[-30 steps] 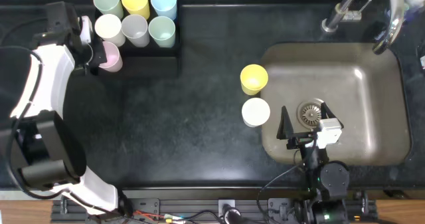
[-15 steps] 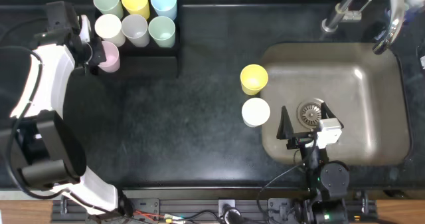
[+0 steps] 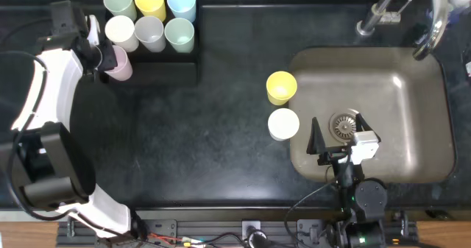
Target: Store Cups
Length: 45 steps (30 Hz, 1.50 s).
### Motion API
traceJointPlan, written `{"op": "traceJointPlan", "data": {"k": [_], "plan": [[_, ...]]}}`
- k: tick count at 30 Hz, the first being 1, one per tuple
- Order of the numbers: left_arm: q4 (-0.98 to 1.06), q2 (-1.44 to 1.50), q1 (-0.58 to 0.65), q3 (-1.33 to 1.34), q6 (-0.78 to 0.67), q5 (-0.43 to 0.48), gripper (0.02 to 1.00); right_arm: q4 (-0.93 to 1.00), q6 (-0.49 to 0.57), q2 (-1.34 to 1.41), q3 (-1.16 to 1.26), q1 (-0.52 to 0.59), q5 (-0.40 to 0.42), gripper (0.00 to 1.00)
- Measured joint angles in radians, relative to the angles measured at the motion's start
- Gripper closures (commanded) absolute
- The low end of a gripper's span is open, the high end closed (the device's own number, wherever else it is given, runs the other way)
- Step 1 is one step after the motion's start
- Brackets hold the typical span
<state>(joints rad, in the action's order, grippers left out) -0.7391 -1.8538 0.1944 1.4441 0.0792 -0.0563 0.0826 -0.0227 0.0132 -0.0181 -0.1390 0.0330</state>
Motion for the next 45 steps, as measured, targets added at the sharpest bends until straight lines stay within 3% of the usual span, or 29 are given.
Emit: {"op": "traceJointPlan", "data": {"k": [10, 16, 24, 30, 37, 45], "plan": [[-0.075, 0.143, -0.036, 0.019, 0.076, -0.003, 0.34, 0.0, 0.0, 0.0, 0.0, 0.0, 0.0, 0.003], [-0.167, 0.191, -0.232, 0.247, 0.145, -0.048, 0.277, 0.0, -0.001, 0.0, 0.0, 0.0, 0.0, 0.005], [-0.161, 0.11, -0.644, 0.42, 0.311, -0.083, 0.27, 0.0, 0.0, 0.0, 0.0, 0.0, 0.0, 0.003], [-0.18, -0.066, -0.837, 0.43, 0.426, -0.059, 0.272, 0.0, 0.0, 0.0, 0.0, 0.0, 0.0, 0.003], [-0.224, -0.203, -0.912, 0.43, 0.499, 0.028, 0.286, 0.0, 0.0, 0.0, 0.0, 0.0, 0.0, 0.005], [-0.199, -0.252, -0.912, 0.43, 0.521, 0.043, 0.334, 0.0, 0.0, 0.0, 0.0, 0.0, 0.0, 0.003]]}}
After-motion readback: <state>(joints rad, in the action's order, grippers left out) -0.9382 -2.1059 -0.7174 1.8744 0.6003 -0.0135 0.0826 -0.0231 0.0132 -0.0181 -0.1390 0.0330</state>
